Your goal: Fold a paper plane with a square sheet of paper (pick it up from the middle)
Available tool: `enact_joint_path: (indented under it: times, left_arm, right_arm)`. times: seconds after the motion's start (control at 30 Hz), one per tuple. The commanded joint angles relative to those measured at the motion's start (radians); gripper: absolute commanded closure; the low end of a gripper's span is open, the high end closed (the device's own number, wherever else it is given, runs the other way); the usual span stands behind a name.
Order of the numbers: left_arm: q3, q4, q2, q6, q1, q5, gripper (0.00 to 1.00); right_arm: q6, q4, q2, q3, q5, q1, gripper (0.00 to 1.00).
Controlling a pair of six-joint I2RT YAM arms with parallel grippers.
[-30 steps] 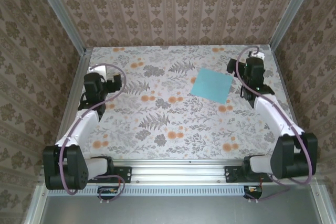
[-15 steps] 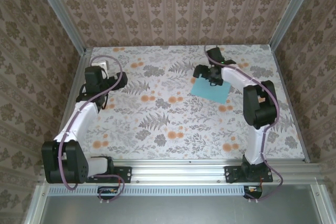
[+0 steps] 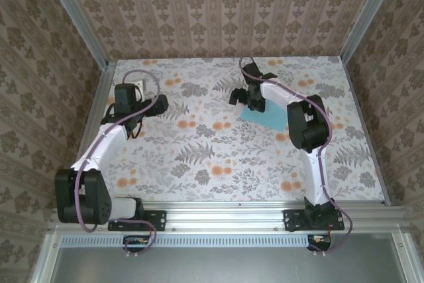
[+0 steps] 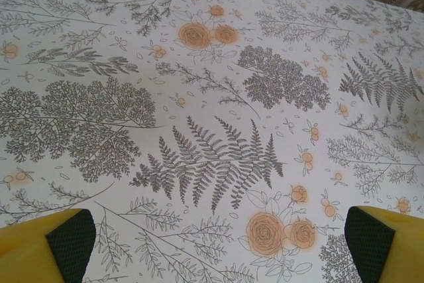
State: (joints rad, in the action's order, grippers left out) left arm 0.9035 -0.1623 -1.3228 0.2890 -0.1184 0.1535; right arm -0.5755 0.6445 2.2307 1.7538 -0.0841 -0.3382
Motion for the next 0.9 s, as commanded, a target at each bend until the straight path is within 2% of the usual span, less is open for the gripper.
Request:
enact_joint_path:
  times: [0.0, 0.23, 0.37, 0.47, 0.63, 0.8, 0.87]
  left_arm:
    - [0.04, -0.025, -0.023, 0.015, -0.01, -0.001, 0.0]
    - [0.043, -0.018, -0.064, 0.016, -0.026, -0.014, 0.0]
    - [0.04, -0.008, -0.083, 0.028, -0.035, -0.024, 0.0]
    - [0.042, -0.006, -0.098, 0.036, -0.041, -0.033, 0.0]
    - [0.051, -0.019, -0.11, 0.041, -0.052, -0.049, 0.0]
    - [0.048, -0.057, -0.108, 0.079, -0.054, -0.084, 0.0]
    - [0.041, -0.064, -0.106, 0.106, -0.054, -0.091, 0.0]
  right_arm:
    - [0.034, 0.08, -0.006, -0.022, -0.014, -0.035, 0.04]
    - [0.081, 0.086, -0.115, -0.241, -0.039, -0.127, 0.04]
    - [0.044, 0.063, -0.178, -0.352, -0.097, -0.241, 0.04]
    - [0.003, 0.052, -0.204, -0.369, -0.108, -0.335, 0.04]
    - [-0.04, 0.112, -0.27, -0.281, 0.029, -0.362, 0.06]
    - [0.051, 0.25, -0.362, -0.218, 0.223, -0.346, 0.01]
    - [0.076, 0.275, -0.366, -0.227, 0.241, -0.316, 0.0]
